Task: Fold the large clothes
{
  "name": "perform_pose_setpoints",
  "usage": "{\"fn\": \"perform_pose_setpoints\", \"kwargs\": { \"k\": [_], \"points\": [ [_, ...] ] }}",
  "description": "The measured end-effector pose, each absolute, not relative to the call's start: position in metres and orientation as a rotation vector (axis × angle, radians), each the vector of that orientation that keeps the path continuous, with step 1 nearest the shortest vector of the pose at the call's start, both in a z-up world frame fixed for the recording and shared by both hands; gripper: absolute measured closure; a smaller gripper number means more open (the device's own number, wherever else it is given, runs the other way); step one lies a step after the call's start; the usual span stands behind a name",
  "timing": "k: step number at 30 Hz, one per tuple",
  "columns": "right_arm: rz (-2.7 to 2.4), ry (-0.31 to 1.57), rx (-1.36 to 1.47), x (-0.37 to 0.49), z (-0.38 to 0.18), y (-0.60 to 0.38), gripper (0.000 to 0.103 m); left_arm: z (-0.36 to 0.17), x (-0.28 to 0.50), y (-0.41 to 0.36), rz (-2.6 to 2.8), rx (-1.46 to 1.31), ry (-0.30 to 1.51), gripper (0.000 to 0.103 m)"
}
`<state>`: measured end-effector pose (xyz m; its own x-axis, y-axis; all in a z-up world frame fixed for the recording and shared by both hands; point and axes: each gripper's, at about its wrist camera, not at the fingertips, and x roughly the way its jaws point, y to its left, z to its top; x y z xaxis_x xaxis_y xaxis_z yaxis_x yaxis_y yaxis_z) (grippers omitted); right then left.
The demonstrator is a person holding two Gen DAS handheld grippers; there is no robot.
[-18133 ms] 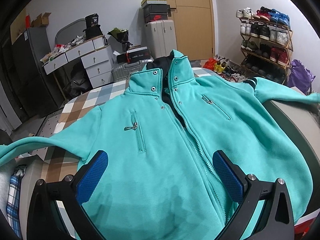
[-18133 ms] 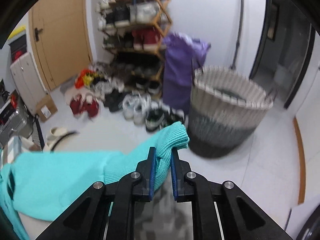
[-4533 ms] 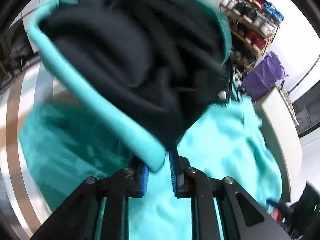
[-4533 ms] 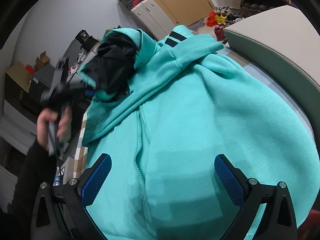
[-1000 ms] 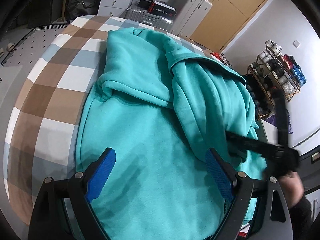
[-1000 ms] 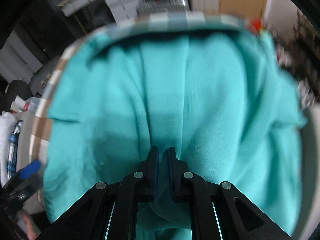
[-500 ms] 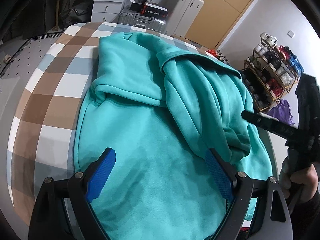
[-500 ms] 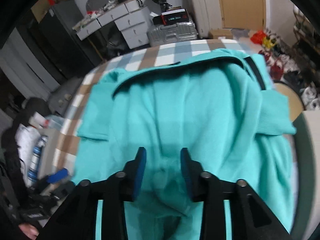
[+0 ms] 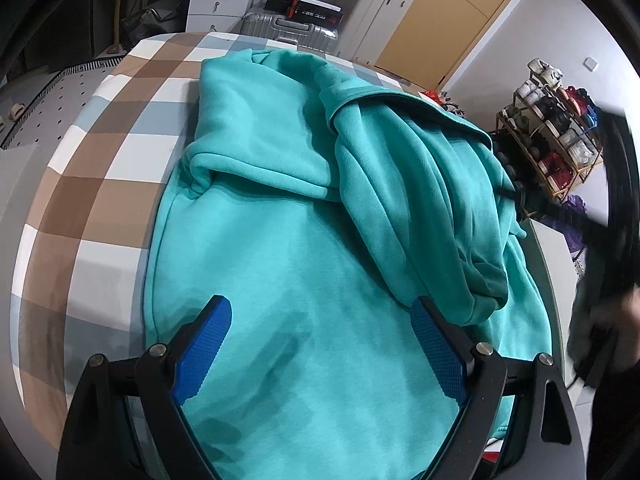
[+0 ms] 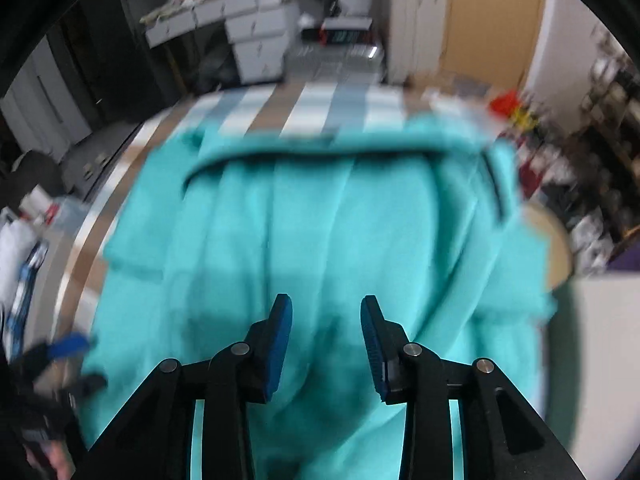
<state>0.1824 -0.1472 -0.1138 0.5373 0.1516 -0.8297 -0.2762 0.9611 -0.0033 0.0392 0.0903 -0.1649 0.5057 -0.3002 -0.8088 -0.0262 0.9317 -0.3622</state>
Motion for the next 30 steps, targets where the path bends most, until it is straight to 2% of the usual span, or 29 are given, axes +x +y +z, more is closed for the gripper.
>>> {"fn": "perform_pose_setpoints", "kwargs": {
  "k": [3, 7, 8, 13, 15, 17, 19, 22, 29, 30],
  "points": [
    [0.196, 1.005, -0.177, 0.216, -0.124, -0.146, 0.067, -0.166, 0.040, 0.083, -0.172, -0.323, 1.037, 0.015],
    [0.110, 1.195, -0.225, 0.246, -0.192, -0.154, 0.070, -0.165, 0.039, 0.077, -0.173, -0.273, 1.036, 0.015],
    [0.113, 1.131, -0.216, 0.242, -0.192, -0.157, 0.071, -0.165, 0.039, 0.077, -0.171, -0.267, 1.036, 0.015],
    [0.182, 1.165, -0.172, 0.242, -0.175, -0.168, 0.071, -0.166, 0.037, 0.081, -0.180, -0.270, 1.053, 0.015],
    [0.196, 1.106, -0.157, 0.243, -0.155, -0.177, 0.071, -0.166, 0.036, 0.081, -0.176, -0.263, 1.062, 0.015],
    [0.177, 1.017, -0.153, 0.243, -0.131, -0.184, 0.064, -0.166, 0.035, 0.082, -0.177, -0.263, 1.063, 0.015],
    [0.160, 0.949, -0.159, 0.252, -0.114, -0.191, 0.033, -0.165, 0.035, 0.081, -0.181, -0.264, 1.065, 0.015],
    [0.080, 0.925, -0.300, 0.281, -0.113, -0.185, 0.032, -0.164, 0.037, 0.076, -0.187, -0.248, 1.056, 0.015],
    [0.107, 0.996, -0.524, 0.324, -0.161, -0.166, 0.034, -0.171, 0.042, 0.071, -0.178, -0.217, 1.078, 0.015],
    [0.117, 0.991, -0.521, 0.318, -0.160, -0.167, 0.040, -0.172, 0.043, 0.070, -0.177, -0.216, 1.079, 0.015]
  ]
}}
